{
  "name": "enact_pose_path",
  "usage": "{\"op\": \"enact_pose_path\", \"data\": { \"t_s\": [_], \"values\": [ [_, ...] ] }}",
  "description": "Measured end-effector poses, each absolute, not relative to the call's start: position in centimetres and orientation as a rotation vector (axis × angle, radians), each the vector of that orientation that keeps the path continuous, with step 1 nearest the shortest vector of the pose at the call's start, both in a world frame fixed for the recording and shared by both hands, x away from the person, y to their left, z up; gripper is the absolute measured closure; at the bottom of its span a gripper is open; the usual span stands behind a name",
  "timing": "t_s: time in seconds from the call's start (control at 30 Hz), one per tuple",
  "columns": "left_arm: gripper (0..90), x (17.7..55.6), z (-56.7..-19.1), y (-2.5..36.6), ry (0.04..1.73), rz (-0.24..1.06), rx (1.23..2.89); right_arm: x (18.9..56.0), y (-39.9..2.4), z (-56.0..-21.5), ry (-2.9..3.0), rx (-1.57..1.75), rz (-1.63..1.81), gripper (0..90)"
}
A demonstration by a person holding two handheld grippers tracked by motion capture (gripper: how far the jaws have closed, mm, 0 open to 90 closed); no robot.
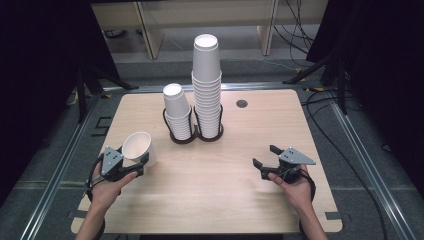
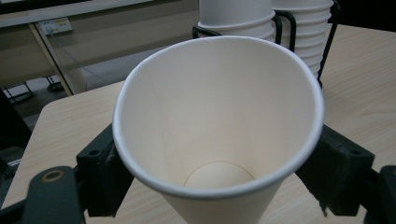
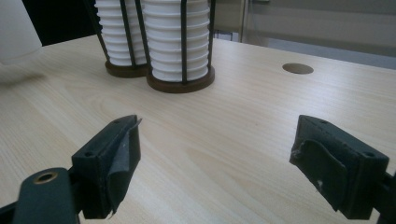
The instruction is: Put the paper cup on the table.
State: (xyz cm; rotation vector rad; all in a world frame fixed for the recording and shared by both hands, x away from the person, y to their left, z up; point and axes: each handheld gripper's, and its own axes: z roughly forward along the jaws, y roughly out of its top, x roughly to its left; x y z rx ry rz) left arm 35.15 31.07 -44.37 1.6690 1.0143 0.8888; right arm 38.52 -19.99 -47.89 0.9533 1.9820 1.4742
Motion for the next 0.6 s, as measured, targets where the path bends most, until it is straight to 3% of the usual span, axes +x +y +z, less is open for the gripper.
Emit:
{"op": "enact_pose_path", "data": {
  "t_s": [0.17, 0.6],
  "values": [
    [18.7, 34.9, -44.6, 31.2, 1.057, 0.931, 1.672, 38.5, -20.0, -47.9, 1.982, 0.956, 1.476, 16.0],
    [18.4, 35.1, -45.9, 31.6, 1.122, 0.898, 1.68, 38.3, -19.8, -48.0, 1.991, 1.0, 1.472, 16.0]
  ]
}}
